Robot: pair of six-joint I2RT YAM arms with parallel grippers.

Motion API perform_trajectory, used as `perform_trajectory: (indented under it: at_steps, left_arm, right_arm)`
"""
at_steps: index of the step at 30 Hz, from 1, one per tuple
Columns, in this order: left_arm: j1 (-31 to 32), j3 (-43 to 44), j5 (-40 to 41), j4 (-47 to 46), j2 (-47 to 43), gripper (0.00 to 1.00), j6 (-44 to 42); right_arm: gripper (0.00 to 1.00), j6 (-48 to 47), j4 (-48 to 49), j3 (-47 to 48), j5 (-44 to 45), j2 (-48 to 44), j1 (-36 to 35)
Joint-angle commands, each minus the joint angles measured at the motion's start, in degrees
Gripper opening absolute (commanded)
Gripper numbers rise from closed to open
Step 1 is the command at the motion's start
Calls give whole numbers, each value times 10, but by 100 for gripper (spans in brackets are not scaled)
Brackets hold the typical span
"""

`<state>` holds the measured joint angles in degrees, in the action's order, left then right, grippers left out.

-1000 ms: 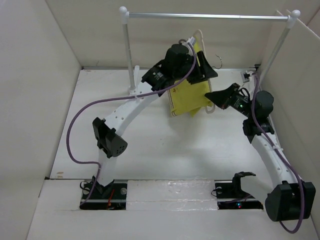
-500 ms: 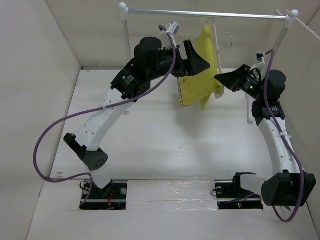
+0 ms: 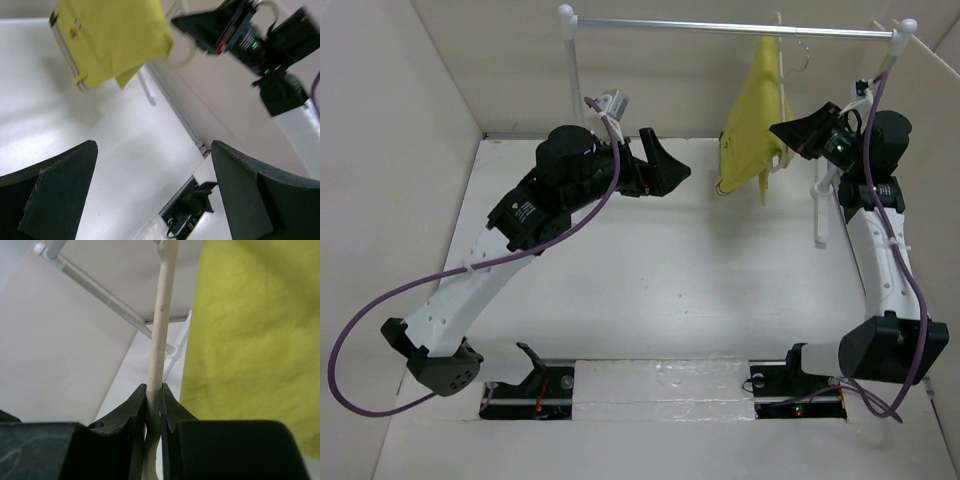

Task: Place the trousers on the hanger
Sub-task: Hang the hanger with trousers onto the clothesline

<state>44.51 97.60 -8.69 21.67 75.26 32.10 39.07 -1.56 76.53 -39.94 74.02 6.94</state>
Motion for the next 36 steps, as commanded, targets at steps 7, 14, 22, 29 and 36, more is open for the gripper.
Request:
perform_trajectory:
  at_steps: [7,14,22,29,36]
  left_arm:
    - [-2,-186,67,-1,-112,99,-14]
    - [-2,-268,104,11,-177,99,-2]
    - [-2,-278,151,50,-211,99,7]
    - [-2,-226,184,86,-191,99,7]
    - [-2,-139,238,116,-180,99,-9]
  right_arm:
    - [0,6,157,151,29,77,49]
    - [0,-4,133,222,36,176,55]
    - [37,-48,120,174,42,177,49]
    - [100,-153,40,177,28,94,119]
    - [100,-275,-21,91,-30,-67,162]
